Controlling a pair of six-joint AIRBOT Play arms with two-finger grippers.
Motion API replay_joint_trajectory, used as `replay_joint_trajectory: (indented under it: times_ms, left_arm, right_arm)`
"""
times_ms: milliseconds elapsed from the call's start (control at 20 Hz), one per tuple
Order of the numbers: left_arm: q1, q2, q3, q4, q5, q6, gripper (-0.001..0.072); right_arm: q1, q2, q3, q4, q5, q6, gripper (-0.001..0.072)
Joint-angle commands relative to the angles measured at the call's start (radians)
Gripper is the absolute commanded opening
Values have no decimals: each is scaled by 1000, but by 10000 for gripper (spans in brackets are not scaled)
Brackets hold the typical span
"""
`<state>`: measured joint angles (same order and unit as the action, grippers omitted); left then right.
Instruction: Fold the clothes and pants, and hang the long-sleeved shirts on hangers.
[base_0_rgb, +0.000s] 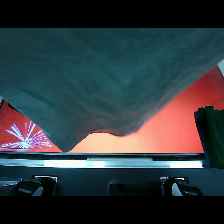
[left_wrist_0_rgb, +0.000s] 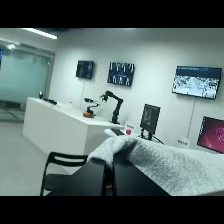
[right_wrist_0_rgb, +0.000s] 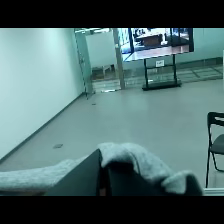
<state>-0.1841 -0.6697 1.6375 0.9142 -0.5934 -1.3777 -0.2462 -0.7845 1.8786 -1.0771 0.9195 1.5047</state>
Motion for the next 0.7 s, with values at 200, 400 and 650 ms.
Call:
replay_joint_trajectory:
  times_ms: [200, 400, 650]
  left_arm:
    - [2, -319, -59, 160, -185, -1, 25]
    - [2, -585, -213, 158, -393, -201, 25]
    - [4, -759, -261, 61, -388, -264, 25]
  right_arm:
    - [0, -357, 1, -14, 231, 24, 40]
    - [0, -725, 1, 141, 248, 165, 40]
    - [0, -1009, 1, 415, 365, 228, 292]
